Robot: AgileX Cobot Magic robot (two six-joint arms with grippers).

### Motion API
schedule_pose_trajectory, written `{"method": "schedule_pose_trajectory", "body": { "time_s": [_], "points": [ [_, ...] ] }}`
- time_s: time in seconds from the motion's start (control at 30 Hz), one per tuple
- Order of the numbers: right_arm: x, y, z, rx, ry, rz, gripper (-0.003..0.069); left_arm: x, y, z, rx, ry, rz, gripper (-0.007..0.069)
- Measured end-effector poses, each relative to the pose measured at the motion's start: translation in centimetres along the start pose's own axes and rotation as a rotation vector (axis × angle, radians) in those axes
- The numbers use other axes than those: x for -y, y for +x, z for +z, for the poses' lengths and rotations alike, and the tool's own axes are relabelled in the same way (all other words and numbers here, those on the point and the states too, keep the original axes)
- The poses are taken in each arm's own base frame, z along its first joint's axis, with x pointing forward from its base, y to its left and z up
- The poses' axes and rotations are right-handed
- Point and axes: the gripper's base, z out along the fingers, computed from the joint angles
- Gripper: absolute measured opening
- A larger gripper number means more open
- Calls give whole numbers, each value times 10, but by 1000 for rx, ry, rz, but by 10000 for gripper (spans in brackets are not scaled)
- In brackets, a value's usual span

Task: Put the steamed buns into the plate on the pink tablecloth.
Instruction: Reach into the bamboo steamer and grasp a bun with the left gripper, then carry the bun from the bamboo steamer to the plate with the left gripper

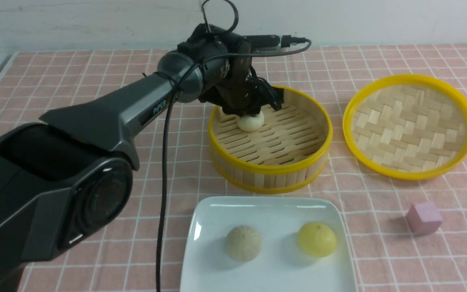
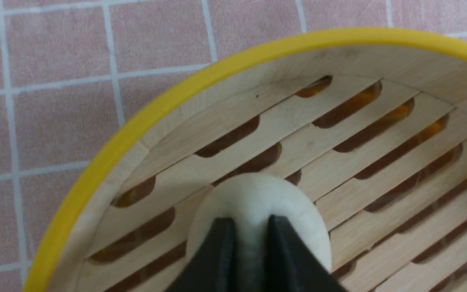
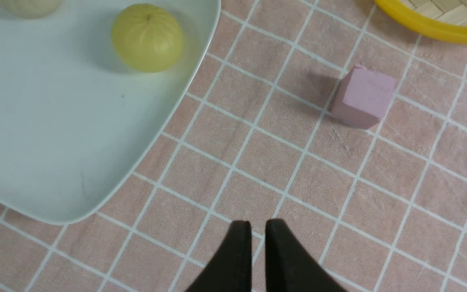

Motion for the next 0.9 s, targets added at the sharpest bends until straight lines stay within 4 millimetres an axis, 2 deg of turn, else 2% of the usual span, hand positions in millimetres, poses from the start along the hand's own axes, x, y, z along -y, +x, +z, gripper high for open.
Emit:
{"method": "schedule_pose_trajectory", "body": {
  "time_s": [0.1,0.2,0.23,0.27,0.3,0.33,0.37,0.4,0.47,0.57,0.6,0.63,0.7,0.8,0.9],
  "points": [
    [0,0,0,0,1,0,83,2,-4,-15,-31,3,-6,34],
    [0,0,0,0,1,-1,87,6,-17,-75,-70,25,49,29],
    [0,0,0,0,1,-1,89,8,-24,-108,-53,39,80,29],
    [0,0,0,0,1,-1,90,7,-25,-126,-59,40,99,29],
    [0,0,0,0,2,-1,90,8,-26,-159,-45,52,118,29],
    [0,0,0,-1,2,-1,90,8,-27,-170,-31,59,124,29],
    [0,0,0,3,1,-1,92,8,-19,-198,-36,73,146,29],
    [0,-1,0,8,3,-3,94,8,-9,-210,-58,72,163,29],
    [1,-1,0,9,11,-8,97,9,21,-213,-149,67,187,29],
    [1,-1,0,14,10,-8,103,15,91,-187,-362,30,218,29],
    [1,-1,0,14,11,-9,104,16,96,-185,-374,28,216,29],
    [1,-1,0,14,11,-9,106,21,128,-176,-427,24,229,29],
    [1,-1,0,14,11,-9,110,26,165,-173,-474,33,220,30],
    [1,-1,0,14,11,-9,113,25,188,-176,-433,56,140,30],
    [1,-1,0,14,11,-9,118,24,202,-167,-381,83,90,31]
  ]
}}
